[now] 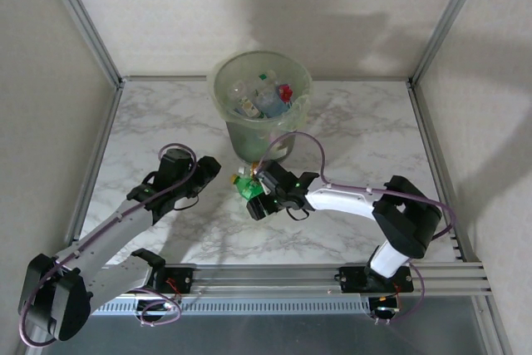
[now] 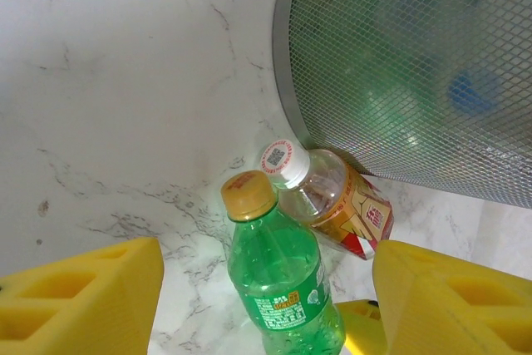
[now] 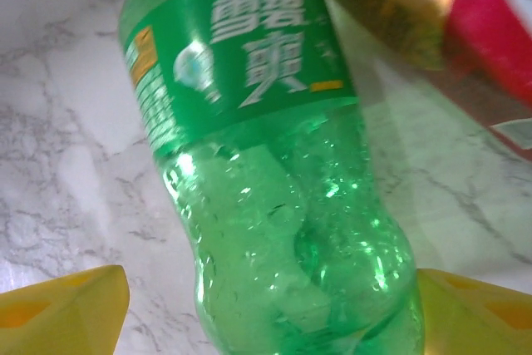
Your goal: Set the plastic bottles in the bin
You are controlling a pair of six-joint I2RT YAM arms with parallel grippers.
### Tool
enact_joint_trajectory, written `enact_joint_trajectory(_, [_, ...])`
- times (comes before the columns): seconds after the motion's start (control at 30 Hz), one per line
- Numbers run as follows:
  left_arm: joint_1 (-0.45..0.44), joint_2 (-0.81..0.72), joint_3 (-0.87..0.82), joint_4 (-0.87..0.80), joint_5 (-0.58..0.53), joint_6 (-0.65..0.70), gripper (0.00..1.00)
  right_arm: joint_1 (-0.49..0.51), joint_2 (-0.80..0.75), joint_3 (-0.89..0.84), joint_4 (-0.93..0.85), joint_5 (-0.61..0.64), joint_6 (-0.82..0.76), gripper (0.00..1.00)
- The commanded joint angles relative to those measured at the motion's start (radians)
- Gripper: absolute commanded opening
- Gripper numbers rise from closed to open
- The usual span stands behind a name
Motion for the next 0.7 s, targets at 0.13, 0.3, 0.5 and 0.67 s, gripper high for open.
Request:
enact_joint_trajectory(0.13, [0.008,0.004,-0.013,0.015,0.011,0.0,0.67,0.02,0.062,0.08,-0.022,0.02,-0.018,0.83])
enact_joint_trajectory(0.3, [0.008,-0.008,-0.015,0.008,0.002,0.006,0.68,0.029,0.108,0.101,-0.031,0.015,-0.033,0.79])
enact_joint_trajectory(0.5, [0.008,0.005,-0.024,0.025,0.007,0.004,0.68,0.042,0.142,0.113,-0.035,0.022,-0.035,0.73])
enact_joint_trajectory(0.67, [0.008,0.012,-0.016,0.027,0.005,0.006,0.68,0.05,0.147,0.115,-0.033,0.035,-0.029,0.61])
